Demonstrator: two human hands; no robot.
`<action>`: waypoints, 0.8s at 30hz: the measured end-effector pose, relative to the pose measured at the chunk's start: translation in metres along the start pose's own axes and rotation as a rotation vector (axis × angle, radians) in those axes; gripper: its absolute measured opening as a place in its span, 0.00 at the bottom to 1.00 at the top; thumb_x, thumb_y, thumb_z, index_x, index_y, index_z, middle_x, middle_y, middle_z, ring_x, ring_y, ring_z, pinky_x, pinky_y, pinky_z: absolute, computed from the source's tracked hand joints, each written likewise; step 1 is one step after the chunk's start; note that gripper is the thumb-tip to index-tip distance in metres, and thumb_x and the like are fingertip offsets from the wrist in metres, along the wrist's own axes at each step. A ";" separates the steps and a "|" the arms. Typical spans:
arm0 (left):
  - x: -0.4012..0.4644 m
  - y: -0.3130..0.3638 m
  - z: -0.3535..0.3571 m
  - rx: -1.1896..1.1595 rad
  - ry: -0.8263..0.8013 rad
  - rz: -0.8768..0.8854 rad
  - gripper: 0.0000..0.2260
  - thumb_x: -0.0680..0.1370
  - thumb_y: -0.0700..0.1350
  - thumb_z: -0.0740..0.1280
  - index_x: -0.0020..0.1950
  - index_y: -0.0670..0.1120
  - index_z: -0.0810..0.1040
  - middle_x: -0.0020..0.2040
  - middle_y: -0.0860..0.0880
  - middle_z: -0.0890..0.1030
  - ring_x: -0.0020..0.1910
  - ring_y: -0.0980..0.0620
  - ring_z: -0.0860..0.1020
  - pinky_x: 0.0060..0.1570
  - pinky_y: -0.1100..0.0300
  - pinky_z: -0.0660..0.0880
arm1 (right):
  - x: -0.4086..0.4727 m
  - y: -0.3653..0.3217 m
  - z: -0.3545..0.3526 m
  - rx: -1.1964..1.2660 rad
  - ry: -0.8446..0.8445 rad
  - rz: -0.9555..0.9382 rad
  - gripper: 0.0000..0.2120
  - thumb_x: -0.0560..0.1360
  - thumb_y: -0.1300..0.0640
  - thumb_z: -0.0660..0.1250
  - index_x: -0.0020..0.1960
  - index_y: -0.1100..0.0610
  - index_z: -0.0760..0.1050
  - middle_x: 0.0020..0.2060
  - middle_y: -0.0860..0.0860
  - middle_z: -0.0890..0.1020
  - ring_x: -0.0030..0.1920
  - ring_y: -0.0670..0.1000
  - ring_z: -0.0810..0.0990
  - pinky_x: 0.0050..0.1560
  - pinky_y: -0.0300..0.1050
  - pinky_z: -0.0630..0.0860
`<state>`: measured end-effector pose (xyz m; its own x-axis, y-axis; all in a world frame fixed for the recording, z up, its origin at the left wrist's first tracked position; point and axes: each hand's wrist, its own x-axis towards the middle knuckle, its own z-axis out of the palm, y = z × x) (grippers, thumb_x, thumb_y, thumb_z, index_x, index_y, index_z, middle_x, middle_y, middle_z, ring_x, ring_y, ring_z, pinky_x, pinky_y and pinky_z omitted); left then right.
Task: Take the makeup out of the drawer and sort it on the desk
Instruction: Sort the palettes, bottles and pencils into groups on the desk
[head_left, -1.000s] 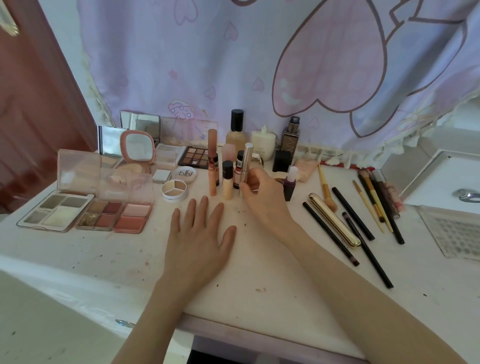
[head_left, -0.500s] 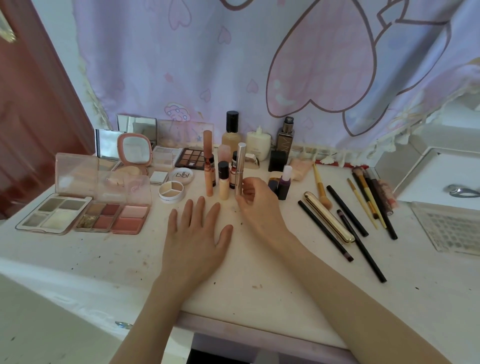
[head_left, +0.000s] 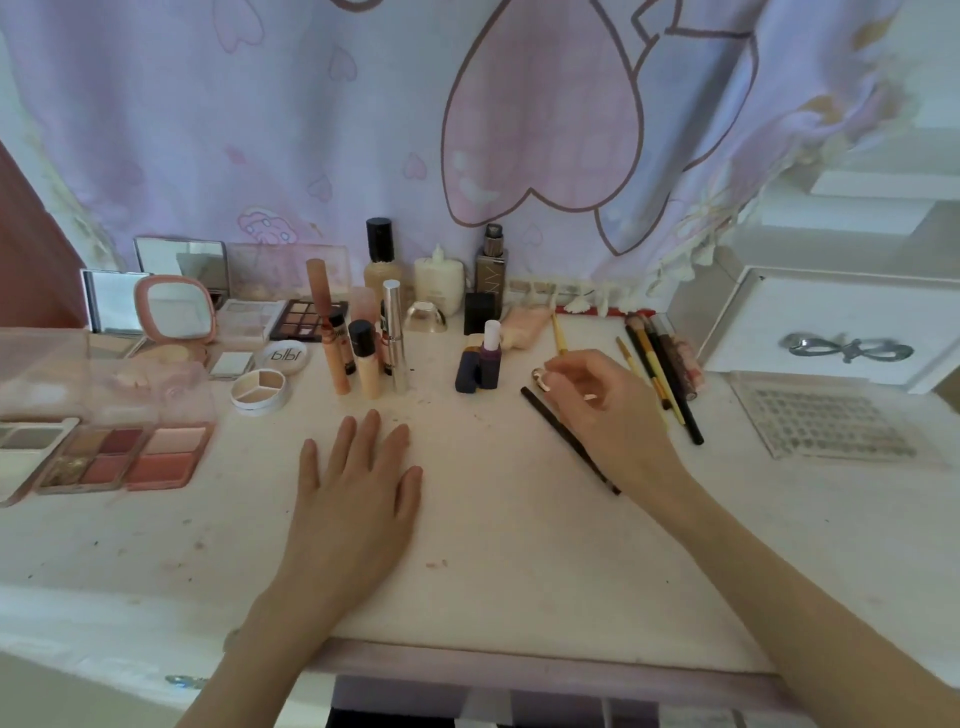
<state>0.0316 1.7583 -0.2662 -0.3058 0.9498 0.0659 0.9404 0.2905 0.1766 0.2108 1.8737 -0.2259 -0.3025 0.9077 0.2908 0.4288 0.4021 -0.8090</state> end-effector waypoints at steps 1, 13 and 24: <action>0.002 0.005 0.001 -0.005 -0.001 0.040 0.37 0.68 0.60 0.29 0.76 0.53 0.50 0.77 0.50 0.47 0.76 0.51 0.43 0.72 0.49 0.40 | 0.005 0.007 -0.010 -0.047 0.051 0.010 0.06 0.77 0.56 0.63 0.52 0.53 0.76 0.42 0.40 0.78 0.44 0.38 0.76 0.47 0.26 0.72; 0.023 0.048 0.013 0.000 -0.027 0.216 0.37 0.67 0.59 0.27 0.75 0.57 0.48 0.77 0.54 0.47 0.75 0.54 0.42 0.71 0.52 0.37 | 0.037 0.091 -0.067 -0.694 0.304 0.203 0.13 0.79 0.60 0.58 0.55 0.68 0.74 0.51 0.64 0.74 0.48 0.63 0.75 0.42 0.45 0.64; 0.022 0.045 0.013 -0.005 -0.017 0.213 0.35 0.68 0.60 0.28 0.75 0.58 0.48 0.77 0.56 0.47 0.75 0.55 0.42 0.71 0.54 0.36 | 0.048 0.107 -0.071 -0.782 0.287 0.275 0.17 0.80 0.56 0.57 0.49 0.68 0.78 0.43 0.65 0.78 0.43 0.62 0.77 0.38 0.47 0.68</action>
<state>0.0696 1.7940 -0.2696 -0.0980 0.9915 0.0856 0.9828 0.0829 0.1651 0.3026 1.9687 -0.2622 0.0783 0.9374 0.3394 0.9475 0.0358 -0.3176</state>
